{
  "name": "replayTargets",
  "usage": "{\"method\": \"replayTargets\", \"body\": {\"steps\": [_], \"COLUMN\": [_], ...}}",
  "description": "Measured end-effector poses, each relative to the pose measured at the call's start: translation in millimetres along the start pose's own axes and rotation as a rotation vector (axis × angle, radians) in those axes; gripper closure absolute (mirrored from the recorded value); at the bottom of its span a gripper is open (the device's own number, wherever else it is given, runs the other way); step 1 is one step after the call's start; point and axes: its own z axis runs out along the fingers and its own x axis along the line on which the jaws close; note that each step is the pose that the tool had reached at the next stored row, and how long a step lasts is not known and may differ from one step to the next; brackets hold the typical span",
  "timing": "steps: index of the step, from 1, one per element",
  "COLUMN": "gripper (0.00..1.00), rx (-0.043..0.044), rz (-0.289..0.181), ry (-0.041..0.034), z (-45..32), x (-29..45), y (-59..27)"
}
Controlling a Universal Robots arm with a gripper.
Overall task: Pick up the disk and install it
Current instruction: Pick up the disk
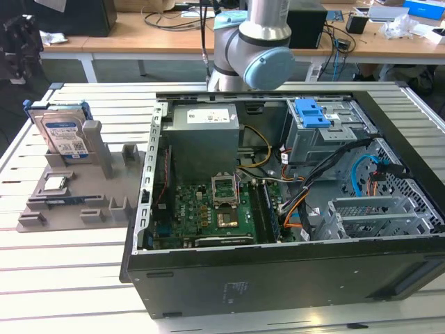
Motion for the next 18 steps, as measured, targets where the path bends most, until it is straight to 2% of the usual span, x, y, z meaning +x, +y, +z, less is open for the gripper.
{"method": "replayTargets", "body": {"steps": [1, 2, 8, 14, 16, 18], "gripper": [0.46, 0.46, 0.46, 0.46, 0.46, 0.46], "rx": [0.0000, 0.0003, -0.0007, -0.0006, -0.0006, -0.0006], "rz": [0.000, -0.002, -0.043, -0.044, -0.044, -0.044], "ry": [0.0039, 0.0048, 0.0139, 0.0151, 0.0162, 0.0169], "z": [3.9, 6.7, 17.9, 30.3, 38.4, 42.4], "x": [13.3, 16.4, 17.1, 17.3, 17.5, 17.2], "y": [-0.8, -1.0, -5.3, -5.8, -6.2, -6.3]}}
